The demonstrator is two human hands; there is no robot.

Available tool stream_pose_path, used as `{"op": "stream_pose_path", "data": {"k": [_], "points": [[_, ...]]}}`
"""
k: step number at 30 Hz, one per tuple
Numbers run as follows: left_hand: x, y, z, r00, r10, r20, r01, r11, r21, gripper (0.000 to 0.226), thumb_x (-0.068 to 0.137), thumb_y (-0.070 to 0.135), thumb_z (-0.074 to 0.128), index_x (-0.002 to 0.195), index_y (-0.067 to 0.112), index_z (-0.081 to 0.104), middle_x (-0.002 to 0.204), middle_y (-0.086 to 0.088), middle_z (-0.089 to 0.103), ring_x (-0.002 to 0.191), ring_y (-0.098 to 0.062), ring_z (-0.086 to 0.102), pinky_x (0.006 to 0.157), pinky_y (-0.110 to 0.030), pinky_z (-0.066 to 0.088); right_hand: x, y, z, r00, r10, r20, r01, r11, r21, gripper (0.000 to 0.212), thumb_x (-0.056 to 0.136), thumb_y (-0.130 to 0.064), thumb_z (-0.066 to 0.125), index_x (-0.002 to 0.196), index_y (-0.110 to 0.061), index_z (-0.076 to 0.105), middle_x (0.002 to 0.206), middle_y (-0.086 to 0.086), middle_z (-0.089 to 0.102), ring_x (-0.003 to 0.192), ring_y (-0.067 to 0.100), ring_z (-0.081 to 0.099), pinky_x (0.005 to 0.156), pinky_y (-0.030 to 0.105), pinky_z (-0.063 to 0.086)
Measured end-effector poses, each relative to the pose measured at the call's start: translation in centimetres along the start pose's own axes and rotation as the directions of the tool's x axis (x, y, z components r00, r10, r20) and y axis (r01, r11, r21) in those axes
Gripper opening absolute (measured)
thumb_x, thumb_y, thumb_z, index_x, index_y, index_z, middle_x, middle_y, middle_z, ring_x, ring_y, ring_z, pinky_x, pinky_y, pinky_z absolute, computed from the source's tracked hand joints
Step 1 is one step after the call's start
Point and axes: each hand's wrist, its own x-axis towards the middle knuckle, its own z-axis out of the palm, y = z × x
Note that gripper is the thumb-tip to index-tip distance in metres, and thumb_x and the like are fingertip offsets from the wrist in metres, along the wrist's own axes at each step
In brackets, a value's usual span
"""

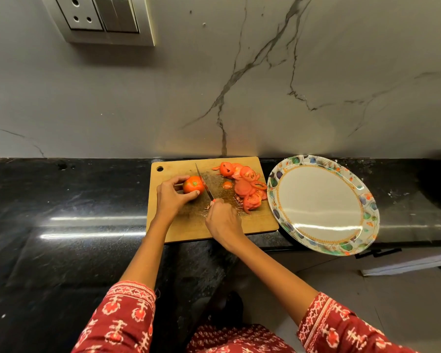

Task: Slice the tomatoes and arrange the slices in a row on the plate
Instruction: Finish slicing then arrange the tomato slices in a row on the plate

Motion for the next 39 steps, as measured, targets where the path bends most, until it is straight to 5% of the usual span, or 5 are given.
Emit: {"op": "stream_pose_path", "data": {"k": [10, 13, 39], "points": [[0.0, -0.3, -0.1, 1.0, -0.024, -0.007, 0.023, 1.0, -0.006, 0.047, 0.066, 0.012, 0.082, 0.109, 0.011, 0.064, 0.117, -0.01, 0.062, 0.106, -0.022, 0.058, 0.081, -0.027, 0.049, 0.5, -0.5, -0.1, 0.996, 0.06, 0.061, -0.06, 0.998, 0.009, 0.028, 0.099, -0.017, 0.042, 0.121, -0.002, 0.05, 0.119, 0.016, 0.06, 0.113, 0.032, 0.055, 0.085, 0.035, 0.043], [-0.1, -0.4, -0.2, 1.0, -0.024, -0.015, 0.023, 0.999, -0.022, 0.046, 0.064, 0.012, 0.083, 0.106, 0.012, 0.065, 0.115, -0.01, 0.063, 0.105, -0.023, 0.059, 0.084, -0.031, 0.052, 0.3, -0.6, -0.3, 1.0, 0.026, 0.01, -0.026, 0.999, 0.019, 0.03, 0.102, -0.019, 0.032, 0.119, -0.002, 0.049, 0.114, 0.018, 0.061, 0.109, 0.034, 0.057, 0.08, 0.035, 0.042], [-0.2, 0.2, -0.4, 0.999, -0.029, 0.032, 0.028, 0.999, 0.02, 0.048, 0.063, 0.007, 0.083, 0.108, 0.007, 0.065, 0.115, -0.011, 0.063, 0.107, -0.022, 0.058, 0.083, -0.027, 0.048, 1.2, -0.5, 0.1, 0.997, 0.033, 0.067, -0.028, 0.997, -0.074, 0.026, 0.098, -0.012, 0.037, 0.12, -0.002, 0.049, 0.117, 0.018, 0.06, 0.111, 0.034, 0.056, 0.085, 0.038, 0.044]]}}
